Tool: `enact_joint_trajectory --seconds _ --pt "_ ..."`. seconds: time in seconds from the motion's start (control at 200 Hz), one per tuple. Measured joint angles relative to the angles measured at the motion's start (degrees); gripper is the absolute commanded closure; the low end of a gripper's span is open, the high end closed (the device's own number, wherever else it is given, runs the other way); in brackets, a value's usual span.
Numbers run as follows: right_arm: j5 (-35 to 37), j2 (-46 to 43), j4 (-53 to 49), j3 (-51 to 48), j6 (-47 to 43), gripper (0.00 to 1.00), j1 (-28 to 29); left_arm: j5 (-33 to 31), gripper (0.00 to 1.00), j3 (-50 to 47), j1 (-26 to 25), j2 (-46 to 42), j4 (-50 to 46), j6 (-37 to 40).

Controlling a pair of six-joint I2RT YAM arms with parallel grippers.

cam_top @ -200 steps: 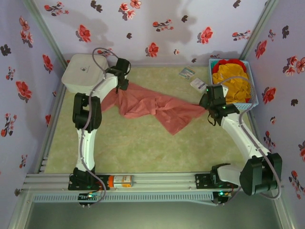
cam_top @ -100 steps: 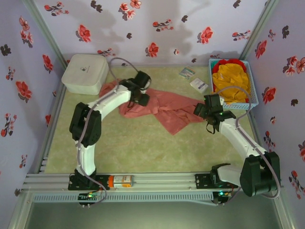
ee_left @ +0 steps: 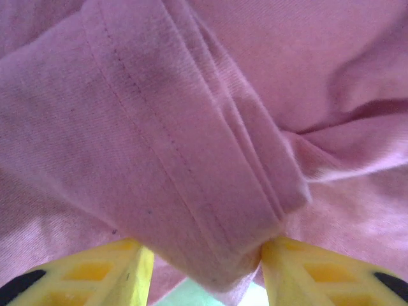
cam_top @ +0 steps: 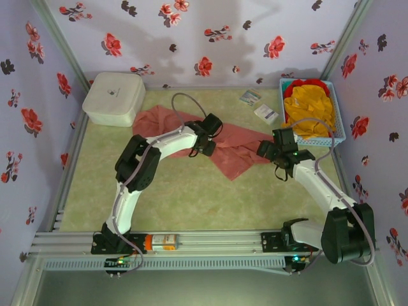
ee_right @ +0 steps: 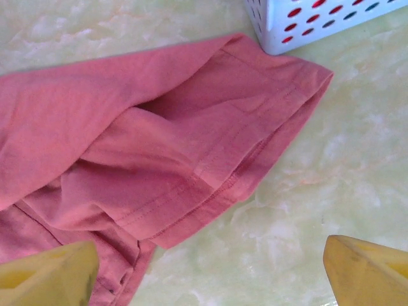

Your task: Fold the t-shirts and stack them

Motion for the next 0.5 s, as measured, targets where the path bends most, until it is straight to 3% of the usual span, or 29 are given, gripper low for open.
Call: enact_joint_trajectory --seconds 0.075,0.135,0.2,0.355,0.5 --pt "0.0 -0.5 0.0 -0.7 0.0 0.09 0.0 -0.7 0.69 0.0 0.0 0.4 0.1 -0.4" --pt "-0.2 -0.5 -0.2 -0.7 0.0 0.09 0.0 -1.5 0.85 0.0 0.0 0.4 0.2 -0.2" --pt "-0.2 -0.5 -0.2 -0.7 0.0 0.09 0.0 -2.4 0.96 0.0 0.0 0.4 0.3 0.3" --pt "-1.9 0.0 -0.1 -0.7 1.0 0.11 0.0 -4.7 1.00 -1.5 0.0 -1.5 -0.3 1.9" --pt "-4.9 1.7 0.6 -0.7 1.5 0.12 0.0 -6.4 1.00 -4.9 0.0 -8.8 -2.5 3.3"
